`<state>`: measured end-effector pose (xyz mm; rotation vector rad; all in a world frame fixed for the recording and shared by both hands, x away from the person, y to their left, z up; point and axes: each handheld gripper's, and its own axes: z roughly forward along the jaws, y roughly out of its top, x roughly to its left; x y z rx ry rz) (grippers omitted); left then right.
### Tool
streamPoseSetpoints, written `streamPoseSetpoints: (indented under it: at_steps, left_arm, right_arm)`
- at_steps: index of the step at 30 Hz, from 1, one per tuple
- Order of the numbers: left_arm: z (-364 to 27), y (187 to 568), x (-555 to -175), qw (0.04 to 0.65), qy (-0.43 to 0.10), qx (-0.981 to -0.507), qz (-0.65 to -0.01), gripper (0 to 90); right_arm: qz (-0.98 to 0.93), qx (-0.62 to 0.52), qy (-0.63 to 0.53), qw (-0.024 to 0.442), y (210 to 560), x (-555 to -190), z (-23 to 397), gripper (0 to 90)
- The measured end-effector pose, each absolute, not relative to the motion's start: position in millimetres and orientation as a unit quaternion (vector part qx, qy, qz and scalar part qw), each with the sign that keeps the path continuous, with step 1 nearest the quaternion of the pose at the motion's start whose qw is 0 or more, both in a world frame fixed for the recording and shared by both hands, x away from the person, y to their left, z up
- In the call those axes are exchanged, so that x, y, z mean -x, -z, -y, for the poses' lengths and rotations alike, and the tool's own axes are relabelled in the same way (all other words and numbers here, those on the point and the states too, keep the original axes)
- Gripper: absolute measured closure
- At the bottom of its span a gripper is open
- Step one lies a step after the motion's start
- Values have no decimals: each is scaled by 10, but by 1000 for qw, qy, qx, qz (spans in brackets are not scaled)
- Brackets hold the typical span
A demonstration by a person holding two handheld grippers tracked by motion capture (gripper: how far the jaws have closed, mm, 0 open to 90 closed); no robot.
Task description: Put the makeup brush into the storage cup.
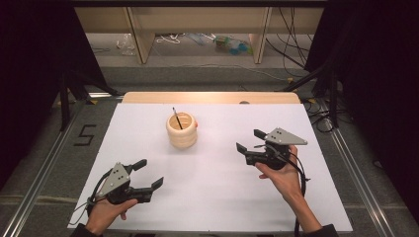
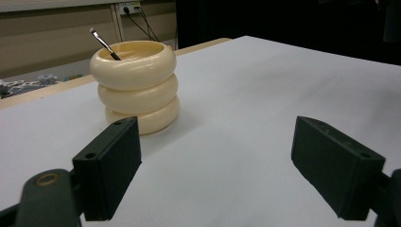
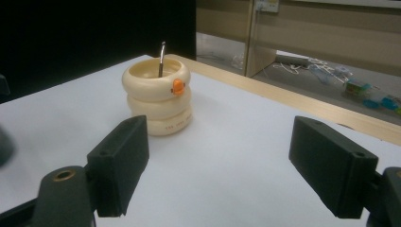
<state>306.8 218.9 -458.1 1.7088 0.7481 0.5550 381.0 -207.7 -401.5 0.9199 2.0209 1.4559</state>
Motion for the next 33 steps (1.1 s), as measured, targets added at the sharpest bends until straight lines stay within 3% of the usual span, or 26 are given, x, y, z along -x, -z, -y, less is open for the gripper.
streamPoseSetpoints:
  at_steps: [18, 33]
  left_arm:
    - [-2194, 4576, -3069, 563, -238, -725, -317, 167]
    - [-2198, 4575, -3072, 563, -238, -725, -317, 167]
  right_arm:
    - [-728, -344, -539, 246, 4163, -3526, 2366, 156]
    - [-724, -355, -532, 256, 4247, -3376, 2535, 156]
